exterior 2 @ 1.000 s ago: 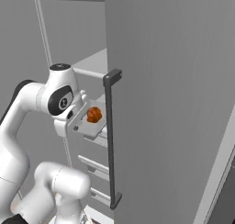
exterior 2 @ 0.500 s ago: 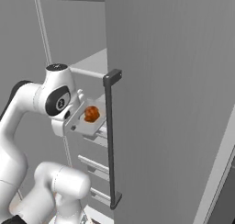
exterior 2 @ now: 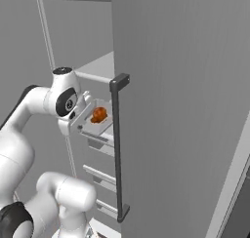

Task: Take the meat container that has the chicken drumstick and place it on the second highest rack of the freezer. Then take the vegetable container that has the sweet potato and carrot and place it on the highest rack of the freezer.

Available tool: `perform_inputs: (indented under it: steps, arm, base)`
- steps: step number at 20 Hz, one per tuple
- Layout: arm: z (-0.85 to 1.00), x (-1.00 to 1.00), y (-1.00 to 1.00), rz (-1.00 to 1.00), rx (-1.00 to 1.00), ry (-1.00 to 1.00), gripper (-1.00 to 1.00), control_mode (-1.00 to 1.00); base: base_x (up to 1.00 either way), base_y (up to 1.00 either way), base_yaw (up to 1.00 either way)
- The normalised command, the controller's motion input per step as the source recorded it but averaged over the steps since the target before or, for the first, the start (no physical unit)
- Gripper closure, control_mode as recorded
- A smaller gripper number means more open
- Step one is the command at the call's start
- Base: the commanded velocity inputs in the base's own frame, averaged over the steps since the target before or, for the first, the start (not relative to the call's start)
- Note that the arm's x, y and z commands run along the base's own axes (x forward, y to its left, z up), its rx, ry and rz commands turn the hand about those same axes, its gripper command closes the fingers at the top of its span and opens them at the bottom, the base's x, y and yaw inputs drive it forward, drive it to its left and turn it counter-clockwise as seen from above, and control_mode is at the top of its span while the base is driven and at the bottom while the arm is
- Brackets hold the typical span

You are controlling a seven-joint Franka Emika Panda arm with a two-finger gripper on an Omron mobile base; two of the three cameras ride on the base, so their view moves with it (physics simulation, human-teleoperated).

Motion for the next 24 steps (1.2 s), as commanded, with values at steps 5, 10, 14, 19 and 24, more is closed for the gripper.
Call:
perform_inputs:
  steps: [5,10,14,19,24]
  arm:
    - [-0.57,0.49,0.0,-0.06,0.0,-0.02,1.0,-1.0]
    - [-0.4,0.12,-0.01,-0.05,0.0,-0.12,1.0,-1.0]
    - [0.0,0.63,-0.19,-0.04,0.0,-0.01,1.0,-1.0]
    - [-0.2,0.51,-0.19,0.0,0.0,-0.08,1.0,-1.0]
    - [-0.32,0.18,-0.02,0.0,-0.03,-0.17,1.0,-1.0]
  base:
    - [0.0,0.0,0.0]
    - [0.0,0.0,0.0]
    - [0.0,0.0,0.0]
    - [0.0,0.0,0.0]
    - [0.0,0.0,0.0]
